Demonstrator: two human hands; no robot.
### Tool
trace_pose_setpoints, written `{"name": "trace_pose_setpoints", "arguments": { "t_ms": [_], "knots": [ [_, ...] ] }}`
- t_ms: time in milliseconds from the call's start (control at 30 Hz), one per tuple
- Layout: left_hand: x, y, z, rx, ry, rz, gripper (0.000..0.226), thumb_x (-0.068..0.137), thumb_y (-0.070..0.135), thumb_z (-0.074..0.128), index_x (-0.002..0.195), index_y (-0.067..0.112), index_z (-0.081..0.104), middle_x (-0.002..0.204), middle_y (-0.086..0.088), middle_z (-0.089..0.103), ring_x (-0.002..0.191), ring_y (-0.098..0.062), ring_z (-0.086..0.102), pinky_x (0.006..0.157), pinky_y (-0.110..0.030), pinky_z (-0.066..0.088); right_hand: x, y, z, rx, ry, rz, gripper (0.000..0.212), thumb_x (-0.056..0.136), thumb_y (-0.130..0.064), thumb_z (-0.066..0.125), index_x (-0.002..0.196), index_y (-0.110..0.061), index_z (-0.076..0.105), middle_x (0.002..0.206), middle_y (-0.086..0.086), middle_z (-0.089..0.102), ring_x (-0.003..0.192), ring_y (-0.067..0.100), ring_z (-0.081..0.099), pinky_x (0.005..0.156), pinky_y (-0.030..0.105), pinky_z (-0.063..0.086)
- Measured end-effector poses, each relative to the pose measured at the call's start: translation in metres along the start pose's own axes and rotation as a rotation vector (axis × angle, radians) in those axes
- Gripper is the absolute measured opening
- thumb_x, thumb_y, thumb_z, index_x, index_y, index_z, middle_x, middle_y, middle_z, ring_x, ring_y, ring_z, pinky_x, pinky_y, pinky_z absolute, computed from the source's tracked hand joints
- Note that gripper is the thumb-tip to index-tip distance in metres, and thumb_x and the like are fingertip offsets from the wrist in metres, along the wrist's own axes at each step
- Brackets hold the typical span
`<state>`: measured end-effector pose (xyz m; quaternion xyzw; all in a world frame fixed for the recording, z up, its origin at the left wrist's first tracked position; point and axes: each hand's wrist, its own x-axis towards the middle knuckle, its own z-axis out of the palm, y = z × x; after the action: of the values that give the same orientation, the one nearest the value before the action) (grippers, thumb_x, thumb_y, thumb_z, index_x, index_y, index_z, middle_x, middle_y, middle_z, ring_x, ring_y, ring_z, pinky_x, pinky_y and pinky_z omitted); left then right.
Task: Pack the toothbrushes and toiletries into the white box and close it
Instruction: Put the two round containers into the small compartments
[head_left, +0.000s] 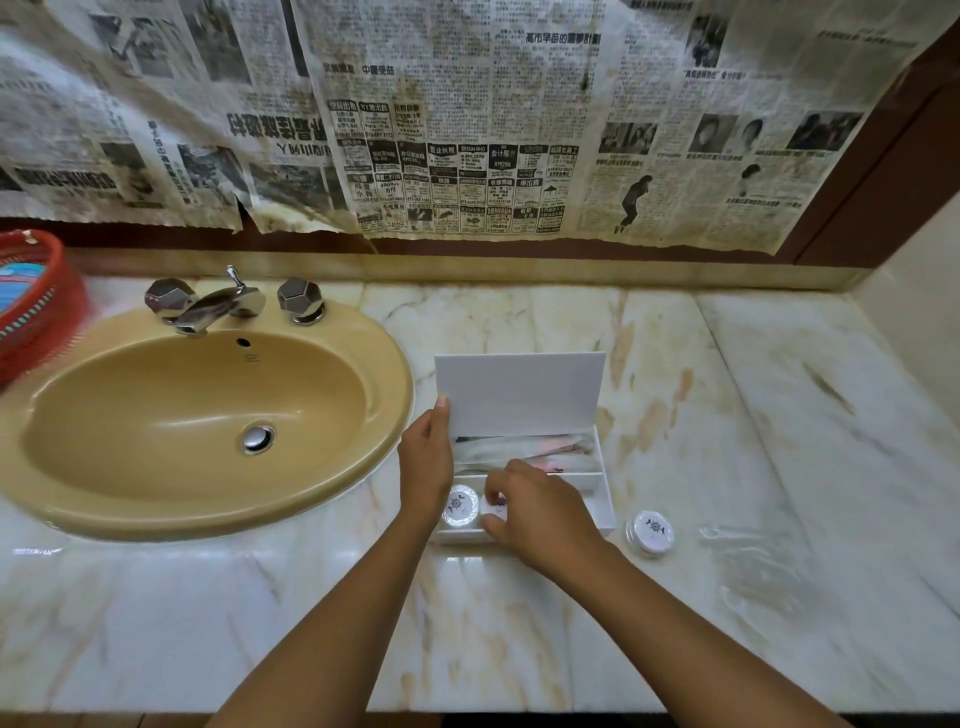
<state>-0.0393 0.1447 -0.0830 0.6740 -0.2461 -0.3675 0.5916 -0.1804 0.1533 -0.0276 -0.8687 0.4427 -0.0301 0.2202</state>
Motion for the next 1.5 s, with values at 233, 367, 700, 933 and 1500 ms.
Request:
{"name": "trace_pose_setpoints", "arguments": {
  "t_ms": [233,367,700,933,1500],
  "knots": [
    [-0.002,0.002,0.000,-0.002,-0.002,0.010,0.034,0.102,0.041,0.045,0.087,0.026,0.071,0.095,-0.001,0.075,0.096,-0.024,0.069,0.089,-0.042,0.054,0.002,0.005,0.012,-0.073,-0.034,0.031,0.026,0.089,-0.037,0.056,0.080,-0.015,0.068,0.088,0.003,0.067,0.085,0.025,0.062,0.064,0.029,0.036],
    [-0.001,0.001,0.000,-0.006,-0.007,0.008,0.033,0.102,0.042,0.045,0.088,0.028,0.072,0.095,0.002,0.075,0.095,-0.020,0.069,0.089,-0.041,0.054,0.000,0.004,0.008,-0.095,0.016,0.038,0.029,0.091,-0.037,0.052,0.080,-0.015,0.066,0.085,0.004,0.068,0.084,0.026,0.062,0.062,0.029,0.033],
    [-0.003,0.002,0.000,-0.002,0.000,0.020,0.034,0.102,0.040,0.046,0.081,0.028,0.069,0.090,0.000,0.073,0.090,-0.019,0.067,0.086,-0.037,0.054,-0.007,-0.010,-0.005,-0.159,-0.021,0.042,0.050,0.095,-0.048,0.043,0.057,-0.016,0.036,0.064,0.003,0.047,0.071,0.027,0.050,0.064,0.031,0.027],
    [-0.004,0.004,0.000,0.003,0.008,0.011,0.033,0.102,0.040,0.046,0.084,0.029,0.071,0.091,0.002,0.075,0.092,-0.020,0.069,0.087,-0.038,0.054,-0.011,-0.008,0.001,-0.181,-0.090,0.039,0.050,0.096,-0.049,0.040,0.060,-0.015,0.036,0.072,0.004,0.052,0.076,0.028,0.050,0.071,0.033,0.026],
    [-0.002,0.002,0.000,-0.011,-0.010,0.019,0.037,0.103,0.038,0.045,0.090,0.017,0.071,0.095,-0.005,0.074,0.095,-0.022,0.068,0.081,-0.032,0.054,-0.026,0.037,-0.020,0.056,0.402,0.122,0.014,0.076,-0.015,0.063,0.089,-0.019,0.067,0.089,0.000,0.065,0.080,0.026,0.064,0.074,0.037,0.047]
  ]
}}
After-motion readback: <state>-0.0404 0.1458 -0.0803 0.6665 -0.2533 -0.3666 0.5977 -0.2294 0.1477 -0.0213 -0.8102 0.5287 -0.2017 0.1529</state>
